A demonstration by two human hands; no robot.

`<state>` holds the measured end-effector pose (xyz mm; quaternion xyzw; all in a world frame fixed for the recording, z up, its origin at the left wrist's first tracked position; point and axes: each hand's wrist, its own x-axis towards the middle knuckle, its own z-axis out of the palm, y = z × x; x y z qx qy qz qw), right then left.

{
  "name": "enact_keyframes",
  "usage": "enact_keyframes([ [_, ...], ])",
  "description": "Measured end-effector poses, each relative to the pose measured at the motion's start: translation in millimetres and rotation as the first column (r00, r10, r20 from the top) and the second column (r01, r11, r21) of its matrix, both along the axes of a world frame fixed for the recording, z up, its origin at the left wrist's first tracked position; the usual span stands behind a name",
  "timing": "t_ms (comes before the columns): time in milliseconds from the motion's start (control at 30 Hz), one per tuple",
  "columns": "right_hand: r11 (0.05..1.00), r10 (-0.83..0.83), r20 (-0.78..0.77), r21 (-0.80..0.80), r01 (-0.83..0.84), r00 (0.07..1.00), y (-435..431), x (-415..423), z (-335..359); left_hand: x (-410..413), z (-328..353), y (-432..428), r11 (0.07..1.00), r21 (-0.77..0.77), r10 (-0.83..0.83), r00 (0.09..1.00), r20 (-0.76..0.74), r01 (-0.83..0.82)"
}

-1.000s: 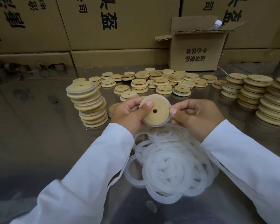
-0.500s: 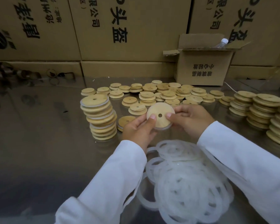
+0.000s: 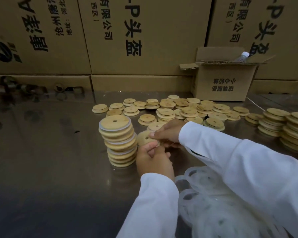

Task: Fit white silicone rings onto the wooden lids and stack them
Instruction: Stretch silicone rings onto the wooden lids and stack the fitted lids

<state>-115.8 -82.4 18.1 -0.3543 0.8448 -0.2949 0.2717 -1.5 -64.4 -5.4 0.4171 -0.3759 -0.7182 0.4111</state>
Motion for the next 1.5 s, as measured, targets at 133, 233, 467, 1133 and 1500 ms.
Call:
enact_keyframes([
  [133, 0.965, -0.217, -0.186, -0.187, 0.182, 0.958, -14, -18, -6, 0, 0, 0, 1.0, -0.005, -0.009, 1.0, -0.006, 0.009],
  [233, 0.975, -0.208, -0.291, -0.139, 0.174, 0.934, -26, -25, -16, -1, -2, 0, 1.0, -0.017, -0.013, 1.0, -0.007, 0.013],
  [467, 0.985, -0.119, -0.424, 0.061, 0.159, 0.898, -41, -29, -25, -2, -3, -1, 0.998, -0.044, -0.054, 0.998, -0.015, 0.054],
  [1133, 0.824, -0.073, -0.485, -0.522, -0.222, 0.871, 155, 47, -12, 6, -11, 16, 0.757, -0.487, -0.45, 0.888, 0.093, 0.435],
  [1500, 0.96, -0.232, -0.362, -0.237, 0.152, 0.903, 160, 1, -43, 7, -10, 5, 0.897, -0.291, -0.38, 0.917, -0.119, 0.334],
])
